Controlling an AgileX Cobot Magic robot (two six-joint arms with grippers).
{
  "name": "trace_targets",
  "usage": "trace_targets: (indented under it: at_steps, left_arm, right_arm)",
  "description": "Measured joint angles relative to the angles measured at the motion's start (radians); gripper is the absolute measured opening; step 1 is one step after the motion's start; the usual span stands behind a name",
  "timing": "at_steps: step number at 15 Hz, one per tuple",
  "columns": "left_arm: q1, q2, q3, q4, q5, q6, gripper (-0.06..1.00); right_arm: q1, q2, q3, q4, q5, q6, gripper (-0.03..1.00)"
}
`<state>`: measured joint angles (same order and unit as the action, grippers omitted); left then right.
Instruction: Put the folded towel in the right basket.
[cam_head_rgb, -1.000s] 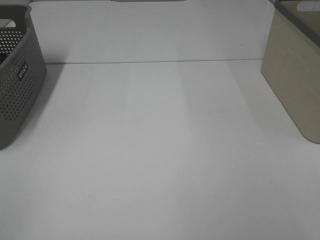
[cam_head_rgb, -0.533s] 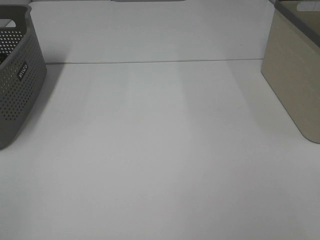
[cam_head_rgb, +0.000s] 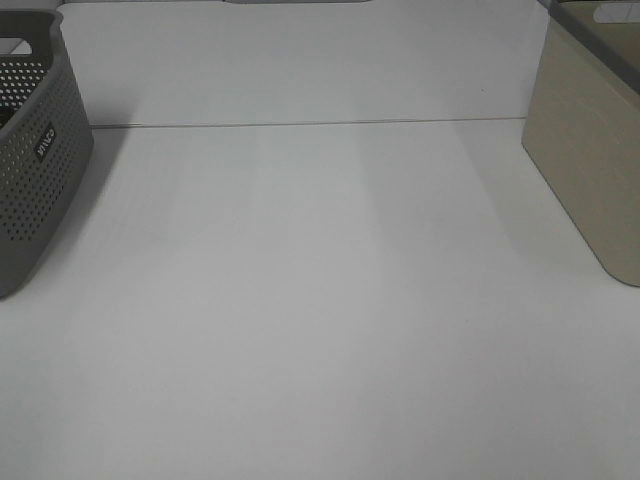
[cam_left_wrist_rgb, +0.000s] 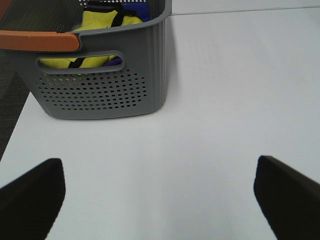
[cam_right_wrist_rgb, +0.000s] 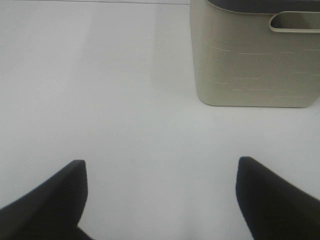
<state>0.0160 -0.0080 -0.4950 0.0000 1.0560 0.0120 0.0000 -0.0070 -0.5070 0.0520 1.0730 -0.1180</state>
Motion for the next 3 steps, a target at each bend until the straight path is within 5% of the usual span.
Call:
trace_targets:
  at_steps: [3]
  left_arm:
    - [0.0, 0.0, 0.0, 0.0, 0.0, 0.0, 0.97]
  right_arm:
    - [0.0, 0.0, 0.0, 0.0, 0.0, 0.0, 0.77]
